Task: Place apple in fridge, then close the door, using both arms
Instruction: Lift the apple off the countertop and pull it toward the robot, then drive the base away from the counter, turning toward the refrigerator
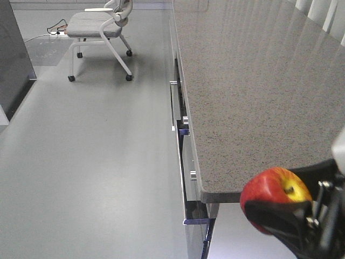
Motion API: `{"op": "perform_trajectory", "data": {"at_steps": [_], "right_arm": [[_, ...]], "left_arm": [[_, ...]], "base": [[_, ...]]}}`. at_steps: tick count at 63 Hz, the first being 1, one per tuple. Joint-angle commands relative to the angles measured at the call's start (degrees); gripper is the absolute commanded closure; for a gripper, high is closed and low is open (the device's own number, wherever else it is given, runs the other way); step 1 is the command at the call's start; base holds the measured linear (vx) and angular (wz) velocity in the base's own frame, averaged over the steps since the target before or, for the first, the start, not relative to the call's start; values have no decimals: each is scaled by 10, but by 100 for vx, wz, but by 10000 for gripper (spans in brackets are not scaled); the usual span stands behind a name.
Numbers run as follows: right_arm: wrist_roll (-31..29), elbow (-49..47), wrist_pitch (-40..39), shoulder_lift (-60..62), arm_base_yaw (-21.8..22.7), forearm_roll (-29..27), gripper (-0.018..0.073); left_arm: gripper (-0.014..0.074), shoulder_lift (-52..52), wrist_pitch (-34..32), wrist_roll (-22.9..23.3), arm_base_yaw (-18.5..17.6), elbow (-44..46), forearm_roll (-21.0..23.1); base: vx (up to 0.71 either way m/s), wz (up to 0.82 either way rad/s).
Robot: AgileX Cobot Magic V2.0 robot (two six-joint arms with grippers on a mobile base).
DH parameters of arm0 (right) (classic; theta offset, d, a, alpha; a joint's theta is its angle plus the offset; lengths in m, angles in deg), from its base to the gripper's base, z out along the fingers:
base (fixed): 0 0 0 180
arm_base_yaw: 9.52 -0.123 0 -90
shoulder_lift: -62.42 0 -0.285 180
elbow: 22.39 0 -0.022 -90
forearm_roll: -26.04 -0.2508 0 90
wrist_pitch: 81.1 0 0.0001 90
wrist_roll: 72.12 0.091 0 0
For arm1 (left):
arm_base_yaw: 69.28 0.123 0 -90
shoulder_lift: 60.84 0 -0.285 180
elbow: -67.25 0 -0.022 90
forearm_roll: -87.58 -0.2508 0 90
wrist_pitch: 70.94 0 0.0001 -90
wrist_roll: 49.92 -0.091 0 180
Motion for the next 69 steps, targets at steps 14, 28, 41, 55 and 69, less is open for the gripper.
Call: {"op": "perform_trajectory", "data": {"at_steps": [14, 28, 41, 55, 69], "right_arm": [[13, 29, 26, 117, -1, -46, 196], [20, 64, 29, 179, -1, -54, 196], [19, 66, 28, 198, -1, -55, 196], [19, 66, 28, 198, -1, -55, 196], [19, 66, 28, 198, -1, -55, 196]], "left_arm": [[603, -9, -41, 3, -4, -12, 1], [603, -9, -41, 3, -4, -12, 1], [603, -9, -41, 3, -4, -12, 1], [603, -9, -41, 3, -4, -12, 1], [603, -9, -41, 3, -4, -12, 1]], "base": [[0, 0], [0, 0], [0, 0], [0, 0], [0, 0]]}}
